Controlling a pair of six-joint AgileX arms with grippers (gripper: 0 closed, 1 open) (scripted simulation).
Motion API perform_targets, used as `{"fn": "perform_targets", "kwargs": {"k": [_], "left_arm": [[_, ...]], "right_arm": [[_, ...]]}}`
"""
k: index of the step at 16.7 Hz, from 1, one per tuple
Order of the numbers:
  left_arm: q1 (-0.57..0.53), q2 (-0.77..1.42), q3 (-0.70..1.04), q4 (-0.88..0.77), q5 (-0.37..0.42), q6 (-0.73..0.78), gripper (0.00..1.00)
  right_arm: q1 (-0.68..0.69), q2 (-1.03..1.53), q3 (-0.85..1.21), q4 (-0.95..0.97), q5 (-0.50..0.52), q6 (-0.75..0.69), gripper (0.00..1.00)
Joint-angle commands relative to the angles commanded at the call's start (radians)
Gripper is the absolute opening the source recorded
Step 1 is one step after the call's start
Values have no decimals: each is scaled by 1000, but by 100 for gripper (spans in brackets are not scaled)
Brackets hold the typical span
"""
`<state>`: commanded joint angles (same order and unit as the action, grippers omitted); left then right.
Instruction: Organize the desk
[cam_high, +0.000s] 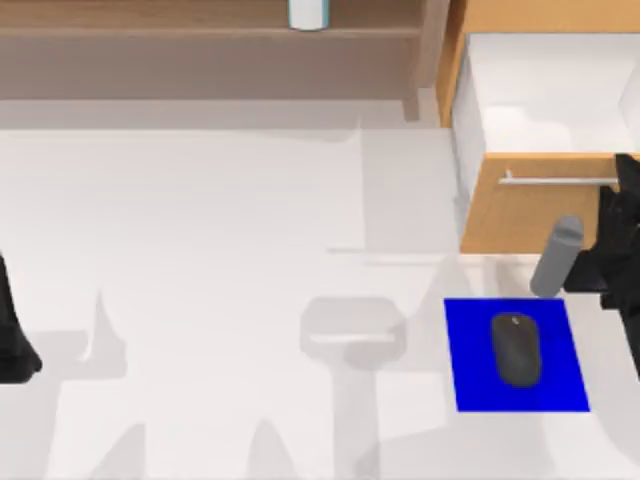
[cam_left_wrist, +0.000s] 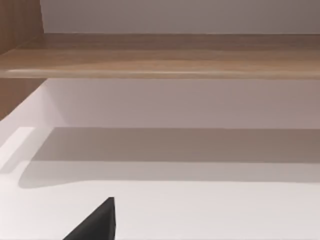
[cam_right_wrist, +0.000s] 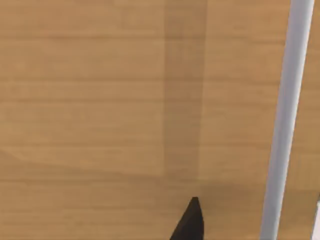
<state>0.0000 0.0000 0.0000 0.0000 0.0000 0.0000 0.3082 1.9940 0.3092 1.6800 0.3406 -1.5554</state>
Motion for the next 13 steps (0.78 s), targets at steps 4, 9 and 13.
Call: {"fn": "perform_targets", "kwargs": {"k": [4,9,13], "left_arm": [[0,0,0,0,0,0,100],[0,0,0,0,0,0,100],[0,0,0,0,0,0,100]], "right_arm": [[0,0,0,0,0,0,2],[0,0,0,0,0,0,0],[1,2,-1,-3,0,3,0]]}}
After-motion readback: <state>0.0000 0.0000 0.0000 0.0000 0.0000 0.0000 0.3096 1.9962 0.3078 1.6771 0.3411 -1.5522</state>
